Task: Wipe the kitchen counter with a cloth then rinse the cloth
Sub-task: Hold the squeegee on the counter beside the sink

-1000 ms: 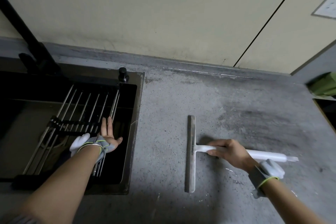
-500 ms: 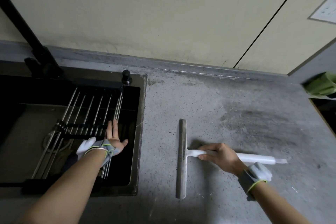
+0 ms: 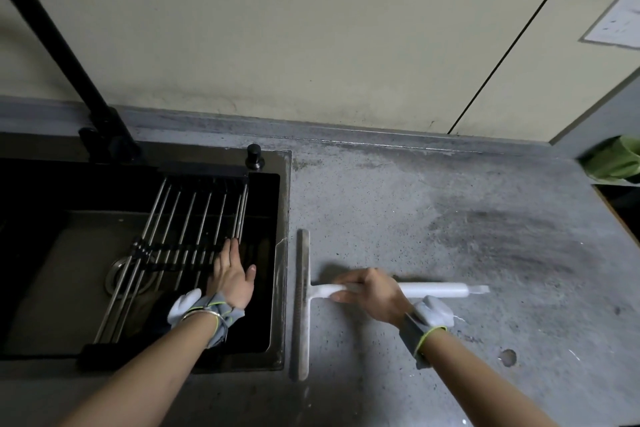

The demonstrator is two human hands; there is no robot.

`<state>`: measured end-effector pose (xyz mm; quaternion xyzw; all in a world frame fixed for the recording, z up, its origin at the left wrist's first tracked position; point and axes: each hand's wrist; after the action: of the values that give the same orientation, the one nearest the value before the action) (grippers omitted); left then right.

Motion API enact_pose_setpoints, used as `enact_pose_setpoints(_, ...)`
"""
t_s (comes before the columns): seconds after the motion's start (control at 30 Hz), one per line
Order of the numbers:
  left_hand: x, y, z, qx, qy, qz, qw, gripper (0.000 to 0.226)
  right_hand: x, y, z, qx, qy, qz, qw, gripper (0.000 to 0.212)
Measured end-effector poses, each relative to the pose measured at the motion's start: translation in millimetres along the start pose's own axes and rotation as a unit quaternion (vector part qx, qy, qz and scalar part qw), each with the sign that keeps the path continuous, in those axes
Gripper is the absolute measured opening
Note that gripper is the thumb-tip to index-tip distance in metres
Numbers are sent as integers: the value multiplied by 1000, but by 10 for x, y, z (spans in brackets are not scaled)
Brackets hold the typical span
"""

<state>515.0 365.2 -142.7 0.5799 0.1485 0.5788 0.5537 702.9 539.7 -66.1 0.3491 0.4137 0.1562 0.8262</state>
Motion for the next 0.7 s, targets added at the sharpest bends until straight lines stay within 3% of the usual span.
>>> enact_pose_setpoints(0.17, -68, 73, 45, 43, -25, 1, 999, 56, 128, 133, 93, 13, -33, -63, 997, 32)
enact_pose_setpoints(0.43, -106, 154, 46, 24, -35, 0, 999, 51, 871, 583, 611, 71, -97, -93, 988, 27)
enact_pose_setpoints(0.7, -118, 112, 34, 22, -30, -24, 999, 50, 996, 500, 680, 52, -81, -9, 995, 23)
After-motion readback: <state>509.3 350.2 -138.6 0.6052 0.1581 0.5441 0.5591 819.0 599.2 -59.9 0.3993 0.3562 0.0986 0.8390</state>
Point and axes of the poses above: each hand's wrist, its own z-axis away from the middle knuckle, its own y-axis out of the back of the hand, x = y × z, and after that the axes turned 4 degrees about x, right-handed
